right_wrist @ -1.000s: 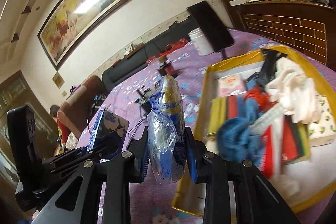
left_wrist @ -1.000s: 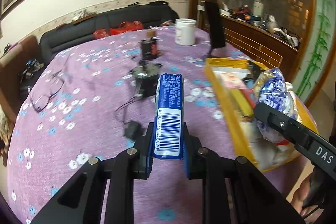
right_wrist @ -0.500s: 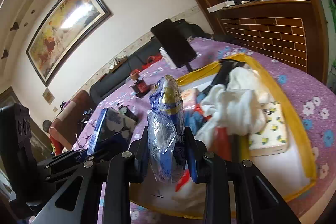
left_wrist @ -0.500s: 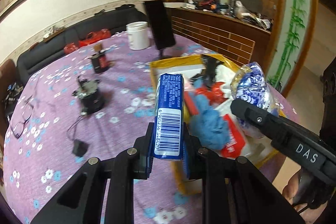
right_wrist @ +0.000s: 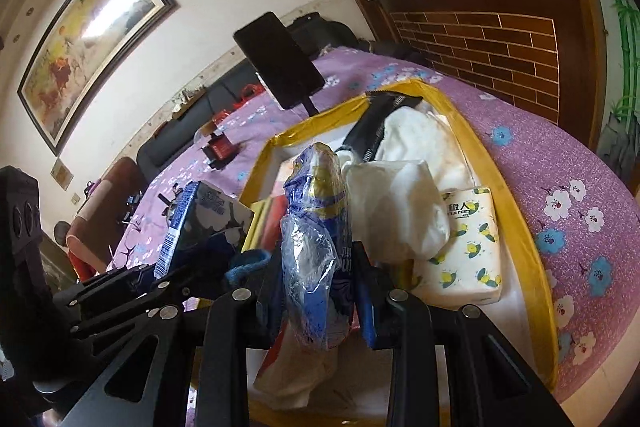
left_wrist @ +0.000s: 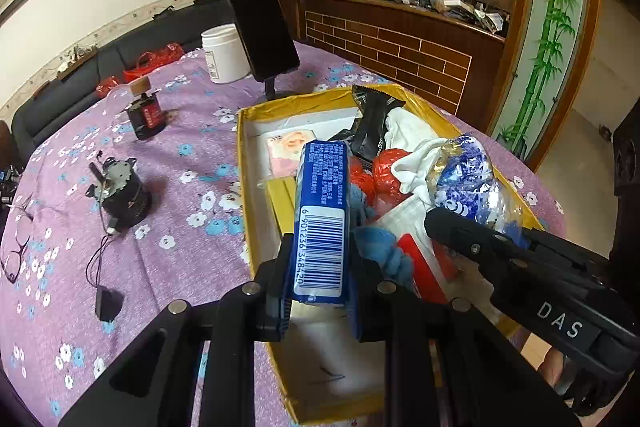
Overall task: Organize soft objects
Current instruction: 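Lower the carton and bottle into the tray beside the tissue packs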
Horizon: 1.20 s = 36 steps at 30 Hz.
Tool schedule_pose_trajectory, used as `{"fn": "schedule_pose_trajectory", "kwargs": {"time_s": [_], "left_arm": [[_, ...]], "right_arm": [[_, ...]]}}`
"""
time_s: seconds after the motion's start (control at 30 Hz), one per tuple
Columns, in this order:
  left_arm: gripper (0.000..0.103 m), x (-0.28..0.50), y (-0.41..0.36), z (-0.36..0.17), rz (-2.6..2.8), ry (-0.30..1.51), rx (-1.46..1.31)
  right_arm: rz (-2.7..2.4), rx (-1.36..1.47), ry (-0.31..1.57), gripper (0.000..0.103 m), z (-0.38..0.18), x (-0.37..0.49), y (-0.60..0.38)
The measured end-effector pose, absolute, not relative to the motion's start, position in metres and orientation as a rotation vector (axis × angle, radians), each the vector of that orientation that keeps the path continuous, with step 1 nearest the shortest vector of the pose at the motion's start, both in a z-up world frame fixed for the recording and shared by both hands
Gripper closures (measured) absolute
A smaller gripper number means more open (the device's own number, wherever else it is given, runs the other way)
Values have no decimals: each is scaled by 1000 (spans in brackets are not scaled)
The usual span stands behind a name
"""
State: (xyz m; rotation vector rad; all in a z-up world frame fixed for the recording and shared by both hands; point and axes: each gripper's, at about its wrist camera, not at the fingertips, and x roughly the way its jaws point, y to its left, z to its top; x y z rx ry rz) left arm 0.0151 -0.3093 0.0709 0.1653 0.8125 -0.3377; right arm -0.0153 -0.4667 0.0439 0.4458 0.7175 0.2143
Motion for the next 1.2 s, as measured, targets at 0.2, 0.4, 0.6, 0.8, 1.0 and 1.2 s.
{"fn": "schedule_pose_trajectory", "kwargs": {"time_s": [0.2,0.4,0.6,0.8,1.0,1.2], "left_arm": [[82,37,-319,63,-380,887,141],[82,57,-328,60,-396,922,136],[82,76,-337,56,-413,962,131],[82,80,-339,48,-431,976,125],[79,70,-341,50,-464,950,146],[72,64,-341,55,-473,935,141]], "right_arm": [[182,418,761,70,44,3,-476],[156,386,824,70,42,25,-483],[149,353,876,70,45,49,-483],[155,359,925,70,40,71,-481],[171,379,905,69,42,67,-478],[148,354,894,48,49,58,-476]]}}
